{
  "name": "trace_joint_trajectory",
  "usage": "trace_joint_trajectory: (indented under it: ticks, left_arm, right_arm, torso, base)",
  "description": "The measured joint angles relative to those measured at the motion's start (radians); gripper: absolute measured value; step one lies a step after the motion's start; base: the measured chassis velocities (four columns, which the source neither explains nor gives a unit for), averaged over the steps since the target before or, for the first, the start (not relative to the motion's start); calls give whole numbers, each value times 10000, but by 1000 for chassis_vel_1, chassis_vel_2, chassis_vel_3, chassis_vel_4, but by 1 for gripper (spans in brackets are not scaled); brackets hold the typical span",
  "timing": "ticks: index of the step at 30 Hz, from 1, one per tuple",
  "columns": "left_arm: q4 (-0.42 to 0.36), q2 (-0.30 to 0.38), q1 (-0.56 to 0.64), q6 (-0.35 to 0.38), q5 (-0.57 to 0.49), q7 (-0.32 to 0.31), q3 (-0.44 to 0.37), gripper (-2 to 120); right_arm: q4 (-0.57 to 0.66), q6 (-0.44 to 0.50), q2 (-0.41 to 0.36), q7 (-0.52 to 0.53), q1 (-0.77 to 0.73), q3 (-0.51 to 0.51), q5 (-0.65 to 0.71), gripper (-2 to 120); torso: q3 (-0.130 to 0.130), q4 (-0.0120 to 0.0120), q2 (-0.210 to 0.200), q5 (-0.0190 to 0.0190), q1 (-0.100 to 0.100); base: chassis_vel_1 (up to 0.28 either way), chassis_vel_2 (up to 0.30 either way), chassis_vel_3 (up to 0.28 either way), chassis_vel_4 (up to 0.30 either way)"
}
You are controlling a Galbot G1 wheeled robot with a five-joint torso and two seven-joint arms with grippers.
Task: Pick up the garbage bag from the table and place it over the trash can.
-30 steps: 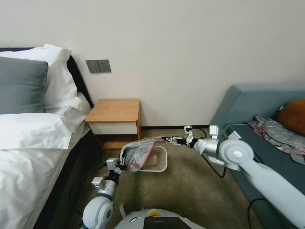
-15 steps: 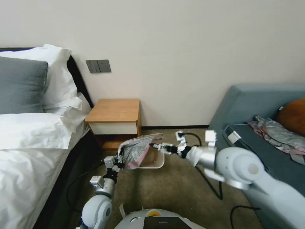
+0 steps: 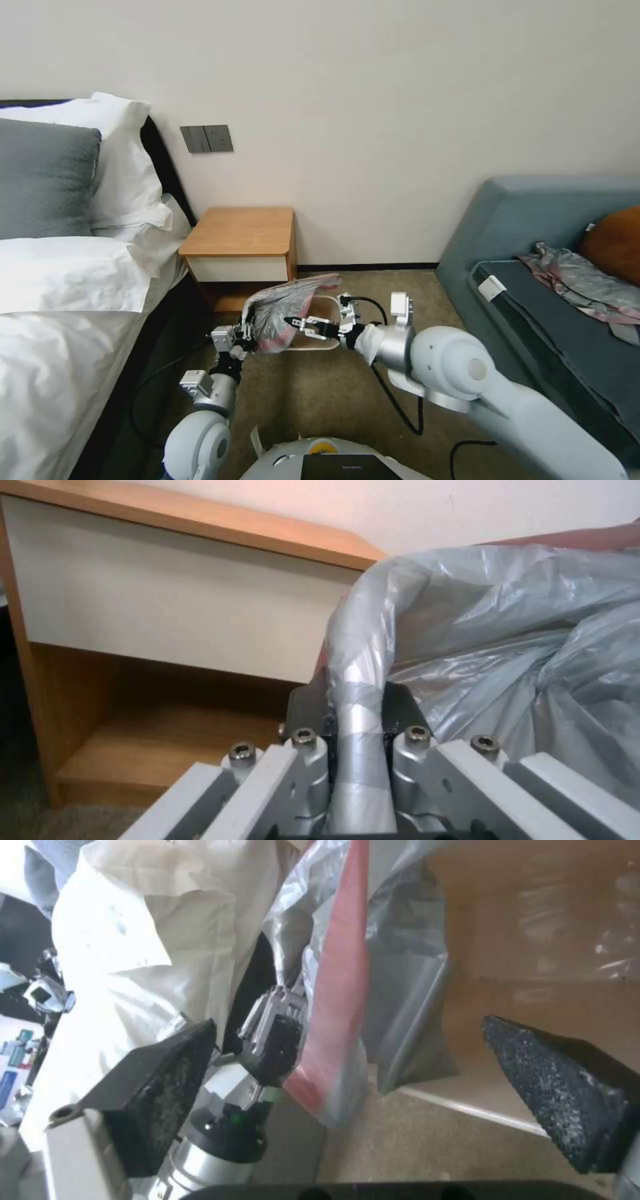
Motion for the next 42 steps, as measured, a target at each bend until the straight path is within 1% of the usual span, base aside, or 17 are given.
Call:
trace_joint_trajectory:
  ticks: [2,3,6,7,11,12,16,17,18,19,21,23,24,25,28,35,42]
  left_arm:
    - [-37,-25,74,4,66,10,-27,5]
    - [-37,-25,74,4,66,10,-27,5]
    - [-234,-45,197,24,103,13,-58,5]
    - [-234,-45,197,24,103,13,-58,5]
    - [-597,67,408,34,81,-8,-192,5]
    - [-597,67,408,34,81,-8,-192,5]
    - [-672,179,385,33,36,-52,-234,5]
    - [-672,179,385,33,36,-52,-234,5]
    - [-673,180,354,33,19,-66,-233,5]
    - [-672,173,296,34,2,-77,-230,5]
    - [-672,166,271,34,-1,-86,-230,5]
    - [-679,144,241,34,-2,-115,-237,5]
    - [-703,142,240,34,-2,-123,-242,5]
    - [-703,142,240,34,-2,-123,-242,5]
    - [-760,137,237,35,-26,-151,-265,5]
    - [-764,54,238,62,-134,-314,-374,5]
    - [-762,2,171,133,-368,-515,-455,5]
  right_arm:
    - [-90,0,127,-60,-35,-142,-208,93]
    - [-90,0,127,-60,-35,-142,-208,93]
    - [-171,-63,319,-351,-166,-253,-550,81]
    - [-171,-63,319,-351,-166,-253,-550,81]
    - [-181,-349,486,-698,-524,-294,-992,62]
    - [-181,-349,486,-698,-524,-294,-992,62]
    - [-173,-524,570,-1112,-851,-264,-1712,44]
    - [-173,-524,570,-1112,-851,-264,-1712,44]
    - [-164,-565,571,-1187,-904,-249,-1837,41]
    - [-138,-614,566,-1249,-998,-213,-2038,34]
    - [-114,-627,551,-1263,-1048,-181,-2114,31]
    - [-33,-670,456,-1391,-1195,-63,-2371,19]
    - [-5,-685,412,-1487,-1256,-14,-2490,16]
    - [-5,-685,412,-1487,-1256,-14,-2490,16]
    - [49,-715,382,-1701,-1342,52,-2842,0]
    - [253,-715,411,-1733,-1533,255,-3041,0]
    - [619,-718,72,-1877,-2103,888,-3041,0]
  torso:
    - [0,0,0,-1,0]
    - [0,0,0,-1,0]
    - [0,0,0,0,0]
    - [0,0,0,0,0]
    - [0,0,0,2,0]
    - [0,0,0,2,0]
    - [0,0,0,0,1]
    - [0,0,0,0,1]
    - [0,0,0,0,0]
    - [0,-1,0,0,0]
    - [0,0,0,0,0]
    - [0,0,0,0,0]
    - [0,0,1,0,0]
    - [0,0,1,0,0]
    - [0,0,0,0,0]
    - [0,1,0,0,0]
    - [0,0,0,1,0]
  base:
    - [0,0,0,0]
    - [0,0,0,0]
    - [0,0,0,0]
    - [0,0,0,0]
    - [0,0,0,0]
    - [0,0,0,0]
    - [0,0,0,0]
    - [0,0,0,0]
    - [0,0,0,0]
    - [0,0,0,0]
    - [0,0,0,0]
    - [0,0,0,0]
    - [0,0,0,0]
    - [0,0,0,0]
    - [0,0,0,0]
    - [0,0,0,0]
    - [0,0,0,0]
